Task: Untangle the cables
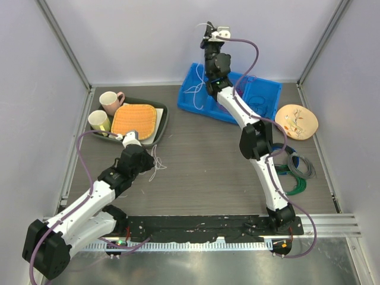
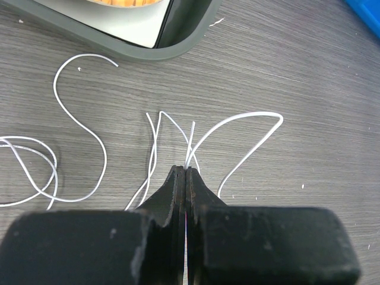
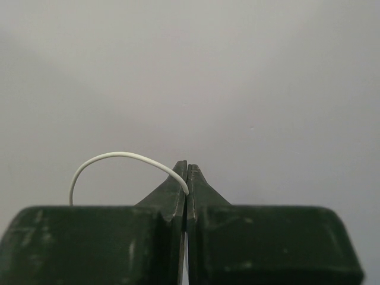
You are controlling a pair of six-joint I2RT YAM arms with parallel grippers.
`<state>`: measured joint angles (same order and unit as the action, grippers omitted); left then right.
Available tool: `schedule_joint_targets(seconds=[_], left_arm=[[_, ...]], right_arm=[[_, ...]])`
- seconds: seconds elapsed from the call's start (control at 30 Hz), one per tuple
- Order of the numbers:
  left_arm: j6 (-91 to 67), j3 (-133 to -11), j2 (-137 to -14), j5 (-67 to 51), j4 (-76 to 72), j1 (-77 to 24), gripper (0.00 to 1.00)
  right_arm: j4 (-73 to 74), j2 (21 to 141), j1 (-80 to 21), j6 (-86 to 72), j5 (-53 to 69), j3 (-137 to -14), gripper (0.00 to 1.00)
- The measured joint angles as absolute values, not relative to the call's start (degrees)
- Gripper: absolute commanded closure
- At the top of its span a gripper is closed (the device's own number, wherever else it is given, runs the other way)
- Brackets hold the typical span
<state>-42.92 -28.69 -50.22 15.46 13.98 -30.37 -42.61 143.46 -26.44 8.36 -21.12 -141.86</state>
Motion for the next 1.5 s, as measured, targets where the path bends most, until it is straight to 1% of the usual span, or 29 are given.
schedule_joint_targets(seconds=[0.27, 0.4, 0.47, 0.5, 0.6, 0.63, 0.67, 0.7, 0.77, 0.8, 0.83, 0.87, 0.9, 0.97, 1.0, 1.1, 1.23, 1.3, 1.4, 1.5], left_arm=[[-42.92, -28.69, -50.22, 15.62, 14.02, -30.37, 1.00], [-42.92, -28.69, -50.22, 15.68, 14.02, -30.37, 1.00], [-42.92, -28.69, -50.19, 15.68, 14.02, -30.37, 1.00], [-42.92, -28.69, -50.19, 15.68, 14.02, -30.37, 1.00], [-42.92, -28.69, -50.17, 15.66, 14.02, -30.37, 1.00], [-42.92, -28.69, -50.17, 15.66, 14.02, -30.37, 1.00], [-42.94, -28.69, -50.17, 15.64, 14.04, -30.37, 1.00], [-42.94, -28.69, -50.17, 15.64, 14.02, -30.37, 1.00], [-42.94, -28.69, -50.15, 15.62, 14.04, -30.37, 1.00], [-42.94, -28.69, -50.13, 15.59, 14.04, -30.37, 1.00], [-42.94, -28.69, -50.06, 15.53, 14.04, -30.37, 1.00], [-42.94, -28.69, -49.98, 15.40, 14.04, -30.37, 1.00], [-42.94, -28.69, -49.84, 15.35, 14.04, -30.37, 1.00], [-42.94, -28.69, -49.60, 15.05, 14.04, -30.37, 1.00], [-42.94, -28.69, -49.47, 14.87, 14.06, -30.37, 1.00], [-42.94, -28.86, -49.19, 13.93, 14.15, -30.37, 1.00], [-42.72, -30.50, -49.76, 12.21, 14.11, -30.37, 1.00], [-42.35, -33.12, -51.29, 10.85, 13.78, -30.37, 1.00], [-41.47, -37.23, -54.30, 9.13, 13.34, -30.37, 1.00], [-40.40, -42.70, -58.81, 7.03, 12.12, -30.37, 1.00]], right_arm=[[-41.19, 149.99, -24.82, 10.96, -21.89, -140.77, 0.99], [-40.99, 149.73, -24.14, 12.56, -21.37, -133.38, 0.98], [-40.64, 148.70, -23.88, 12.82, -20.10, -127.87, 0.90], [-40.53, 148.33, -23.81, 12.80, -19.20, -125.34, 0.83], [-38.72, 146.89, -23.94, 12.60, -17.17, -119.50, 0.74], [-38.13, 146.63, -24.05, 12.64, -16.69, -118.48, 0.70], [-37.67, 146.34, -24.12, 12.56, -16.34, -117.78, 0.69], [-37.36, 145.91, -24.23, 12.56, -16.08, -117.05, 0.64], [-36.77, 144.62, -24.27, 12.53, -15.70, -115.70, 0.58], [-36.60, 143.72, -24.29, 12.38, -15.49, -115.04, 0.51], [-36.45, 142.65, -24.32, 12.23, -15.27, -114.32, 0.46], [-36.36, 141.27, -24.38, 11.94, -15.07, -113.54, 0.41], [-36.29, 139.74, -24.47, 11.73, -14.85, -112.55, 0.31], [-36.21, 136.20, -24.75, 11.51, -14.28, -110.65, 0.23], [-36.21, 134.26, -24.86, 11.60, -13.98, -109.62, 0.17], [-36.42, 127.59, -25.32, 11.79, -13.61, -104.79, 0.12], [-36.16, 114.28, -26.98, 11.22, -14.52, -92.51, 0.11], [-35.44, 106.45, -27.79, 9.87, -16.19, -85.58, 0.09], [-32.73, 97.38, -28.56, 8.82, -18.68, -79.18, 0.08], [-26.85, 87.02, -28.29, 8.64, -21.67, -74.06, 0.08]])
